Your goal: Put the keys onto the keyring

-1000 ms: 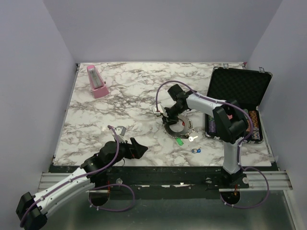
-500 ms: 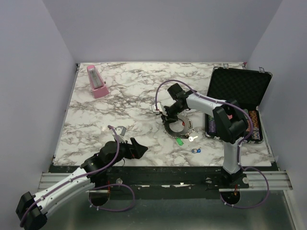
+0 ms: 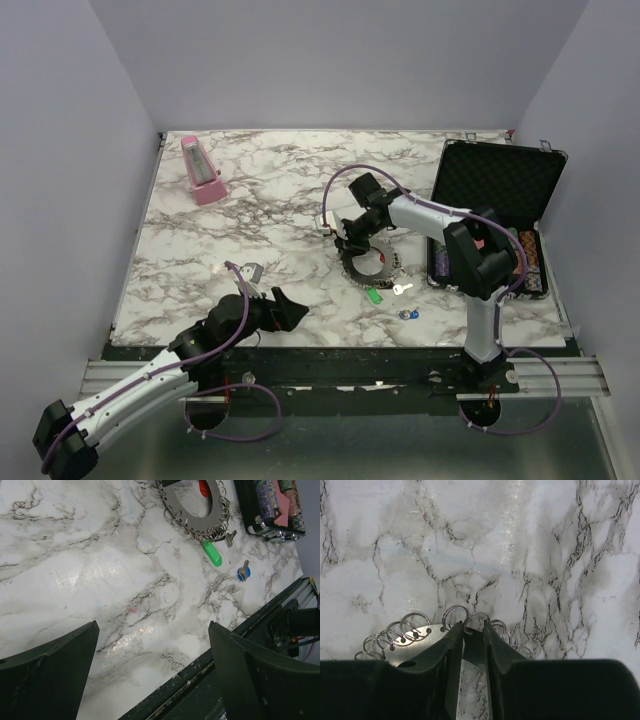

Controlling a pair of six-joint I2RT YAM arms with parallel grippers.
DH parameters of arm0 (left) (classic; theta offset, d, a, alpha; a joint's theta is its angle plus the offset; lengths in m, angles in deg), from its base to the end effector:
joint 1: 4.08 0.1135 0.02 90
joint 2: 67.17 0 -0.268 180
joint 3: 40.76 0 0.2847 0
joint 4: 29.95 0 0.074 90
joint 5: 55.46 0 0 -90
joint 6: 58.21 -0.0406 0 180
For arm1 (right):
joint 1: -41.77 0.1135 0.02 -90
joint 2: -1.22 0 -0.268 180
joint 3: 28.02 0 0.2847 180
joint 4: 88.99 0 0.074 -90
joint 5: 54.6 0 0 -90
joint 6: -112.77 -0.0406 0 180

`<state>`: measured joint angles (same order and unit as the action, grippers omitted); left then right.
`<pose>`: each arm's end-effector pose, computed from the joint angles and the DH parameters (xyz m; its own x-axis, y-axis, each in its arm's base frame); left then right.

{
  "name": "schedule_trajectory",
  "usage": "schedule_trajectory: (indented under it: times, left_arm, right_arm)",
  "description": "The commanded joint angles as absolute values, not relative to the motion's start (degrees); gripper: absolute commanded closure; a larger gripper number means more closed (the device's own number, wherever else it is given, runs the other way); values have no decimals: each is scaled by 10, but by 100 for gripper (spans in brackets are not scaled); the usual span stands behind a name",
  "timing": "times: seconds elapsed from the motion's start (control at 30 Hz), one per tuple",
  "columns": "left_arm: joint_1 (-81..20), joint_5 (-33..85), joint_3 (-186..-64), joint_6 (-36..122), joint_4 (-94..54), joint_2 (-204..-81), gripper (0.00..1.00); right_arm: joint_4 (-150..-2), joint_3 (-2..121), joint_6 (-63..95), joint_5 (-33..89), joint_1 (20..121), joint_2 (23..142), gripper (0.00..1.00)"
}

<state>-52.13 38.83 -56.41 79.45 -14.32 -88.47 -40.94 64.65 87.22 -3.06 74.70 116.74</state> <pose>0.1094 -0.1172 0.1413 -0.6772 -0.3493 -0.6477 0.2888 0.6834 -0.6705 0.3492 0.2563 0.1448 0.1961 -0.7147 -0.6714 -0.9728 -0.2277 -0.0417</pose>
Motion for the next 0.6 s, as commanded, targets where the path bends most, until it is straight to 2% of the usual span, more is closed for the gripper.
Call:
schedule_trajectory:
  times: [0.0,0.4,0.57]
  left_arm:
    - [-518,379,-567,798,-153,-886,1]
    - [-518,378,-573,798,-151,-886,1]
    - [-518,377,-577,798,-149,-886,1]
  right_arm:
    - [-426,633,855,-20,750,1166,68]
    - [-443,620,840,-12,760,1167,67]
    - [-443,623,830,-17,762,1165,79]
